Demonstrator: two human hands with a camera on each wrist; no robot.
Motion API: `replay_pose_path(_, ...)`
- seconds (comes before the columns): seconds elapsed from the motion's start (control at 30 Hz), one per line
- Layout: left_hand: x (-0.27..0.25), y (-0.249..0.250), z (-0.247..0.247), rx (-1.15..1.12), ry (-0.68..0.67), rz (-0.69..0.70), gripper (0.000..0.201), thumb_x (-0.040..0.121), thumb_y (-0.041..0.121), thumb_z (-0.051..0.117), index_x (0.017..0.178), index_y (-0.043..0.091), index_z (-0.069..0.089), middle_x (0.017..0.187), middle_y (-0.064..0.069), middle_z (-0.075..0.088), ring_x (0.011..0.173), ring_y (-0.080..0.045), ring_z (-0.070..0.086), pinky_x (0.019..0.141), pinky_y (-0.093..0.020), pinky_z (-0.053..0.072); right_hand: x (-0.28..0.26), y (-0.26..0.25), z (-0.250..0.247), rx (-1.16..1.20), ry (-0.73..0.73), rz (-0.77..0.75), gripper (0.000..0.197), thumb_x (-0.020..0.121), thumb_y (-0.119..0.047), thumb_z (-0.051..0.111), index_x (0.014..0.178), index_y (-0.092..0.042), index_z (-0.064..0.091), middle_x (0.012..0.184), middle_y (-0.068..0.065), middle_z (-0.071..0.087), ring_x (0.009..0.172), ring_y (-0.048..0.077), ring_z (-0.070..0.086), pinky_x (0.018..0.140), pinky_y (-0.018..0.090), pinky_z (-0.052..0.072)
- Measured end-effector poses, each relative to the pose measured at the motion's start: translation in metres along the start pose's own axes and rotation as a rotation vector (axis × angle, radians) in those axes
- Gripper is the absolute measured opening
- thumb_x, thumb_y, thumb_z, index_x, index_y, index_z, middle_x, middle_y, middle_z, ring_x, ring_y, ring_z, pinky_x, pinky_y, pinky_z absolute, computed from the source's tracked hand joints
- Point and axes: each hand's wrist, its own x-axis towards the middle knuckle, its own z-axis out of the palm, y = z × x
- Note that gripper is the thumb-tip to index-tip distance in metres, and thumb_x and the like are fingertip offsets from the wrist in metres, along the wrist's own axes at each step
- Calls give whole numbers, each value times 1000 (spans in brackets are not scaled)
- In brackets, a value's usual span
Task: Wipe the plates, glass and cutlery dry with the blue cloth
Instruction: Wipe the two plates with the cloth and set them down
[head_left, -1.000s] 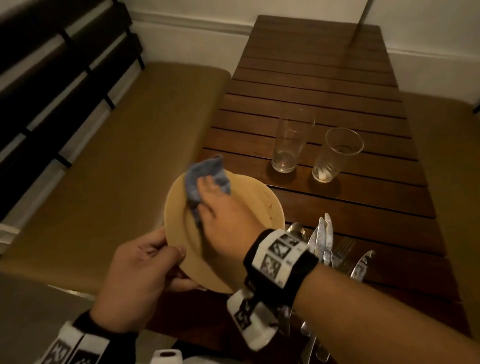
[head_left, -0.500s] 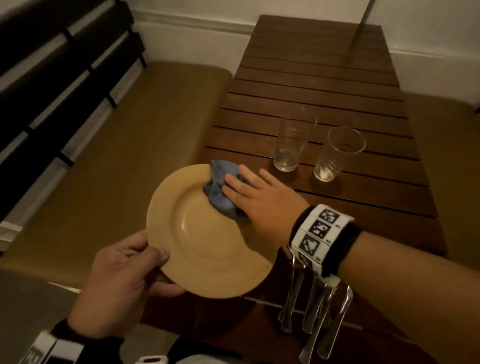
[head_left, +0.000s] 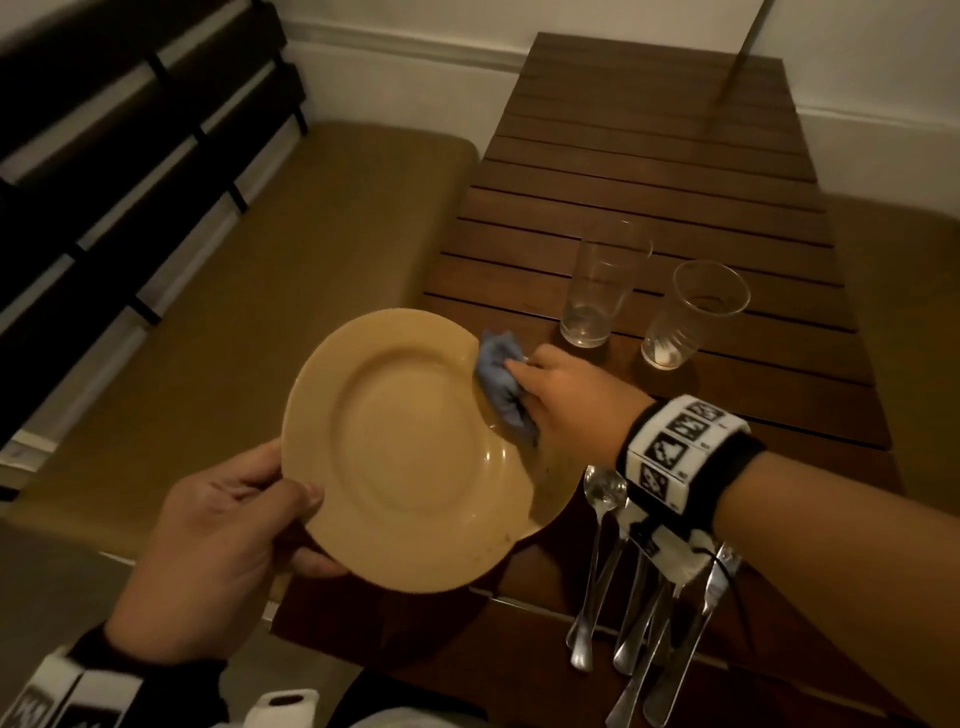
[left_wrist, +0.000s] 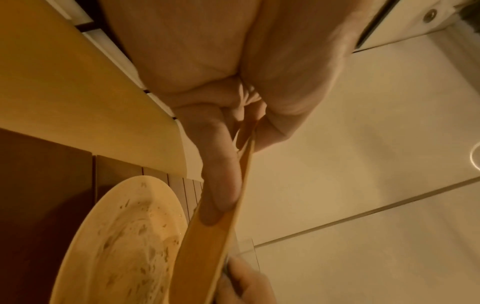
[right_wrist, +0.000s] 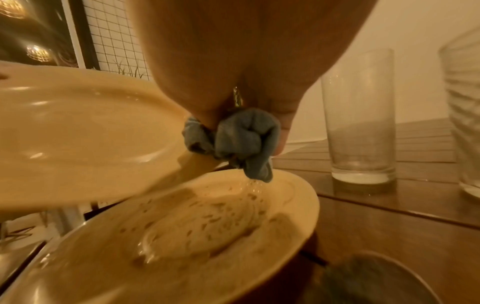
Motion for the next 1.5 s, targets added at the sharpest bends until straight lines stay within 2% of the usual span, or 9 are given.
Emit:
replay_pose_path(0.23, 19, 0, 16, -130, 98, 93, 37, 95, -4, 49, 109, 19, 75, 94, -21, 69, 70, -35, 58, 51, -29, 61, -28, -53, 25, 316, 68, -135, 31, 89, -25, 44, 106, -9, 64, 108, 13, 57, 97, 30, 55, 82, 47, 48)
replay_pose_path(0.4, 35, 0, 32, -161, 180, 117, 31, 95, -1, 48, 106, 15, 73, 77, -8, 70, 44, -15, 62, 43, -23, 56, -36, -97, 17, 450, 244, -165, 22, 92, -17, 54, 110, -8, 62, 107, 7, 52, 97, 21, 51, 84, 33, 45)
replay_pose_path(0.6, 26, 1, 21, -189, 120, 58, 31, 97, 1, 50, 107, 20, 72, 104, -23, 74, 66, -29, 72, 55, -34, 62, -32, -30, 14, 209, 126, -53, 21, 89, -10, 54, 107, -6, 65, 105, 13, 56, 93, 27, 56, 81, 26, 43)
replay_pose_path(0.73, 19, 3, 22, -175, 66, 54, 34, 96, -1, 50, 103, 20, 76, 110, -30, 68, 84, -47, 60, 53, -34, 62, -20, -10, 0, 130, 90, 93, 19, 94, -22, 49, 107, -16, 61, 104, 4, 47, 95, 25, 51, 79, 41, 49)
replay_pose_path(0.87, 21, -7, 31, -136, 51, 59, 35, 95, -1, 51, 101, 21, 78, 92, -29, 66, 82, -43, 53, 47, -31, 61, -35, -54, -1, 279, -63, -151, 21, 92, -18, 53, 106, -13, 67, 112, 5, 53, 99, 19, 53, 89, 37, 46)
replay_pose_path(0.97, 19, -15, 36, -107, -22, 40, 33, 96, -1, 51, 106, 17, 77, 82, -27, 61, 62, -31, 55, 42, -27, 55, -37, -84, 0, 466, 55, -230, 17, 93, -16, 53, 104, -13, 66, 111, 2, 55, 98, 13, 52, 89, 27, 45)
replay_pose_path(1.13, 14, -14, 36, -47, -84, -26, 38, 96, -2, 51, 99, 23, 80, 100, -39, 66, 81, -46, 58, 50, -35, 62, 12, -89, -2, 119, 196, -160, 23, 92, -16, 49, 109, -7, 62, 111, 10, 58, 102, 24, 48, 92, 40, 42)
replay_pose_path(1.27, 7, -8, 36, -8, -99, -17, 49, 95, -7, 49, 86, 28, 82, 81, -22, 76, 63, -31, 72, 46, -34, 60, 33, -58, -15, 27, 207, 17, 33, 91, -16, 51, 122, -6, 56, 117, 15, 54, 100, 31, 50, 84, 44, 48)
replay_pose_path(1.5, 4, -14, 23, -148, 20, -6, 34, 95, -6, 47, 104, 11, 75, 81, -15, 74, 56, -23, 68, 41, -32, 58, 5, -20, -9, -78, -62, 99, 29, 93, -25, 54, 121, -16, 59, 120, 8, 50, 108, 29, 51, 89, 39, 47)
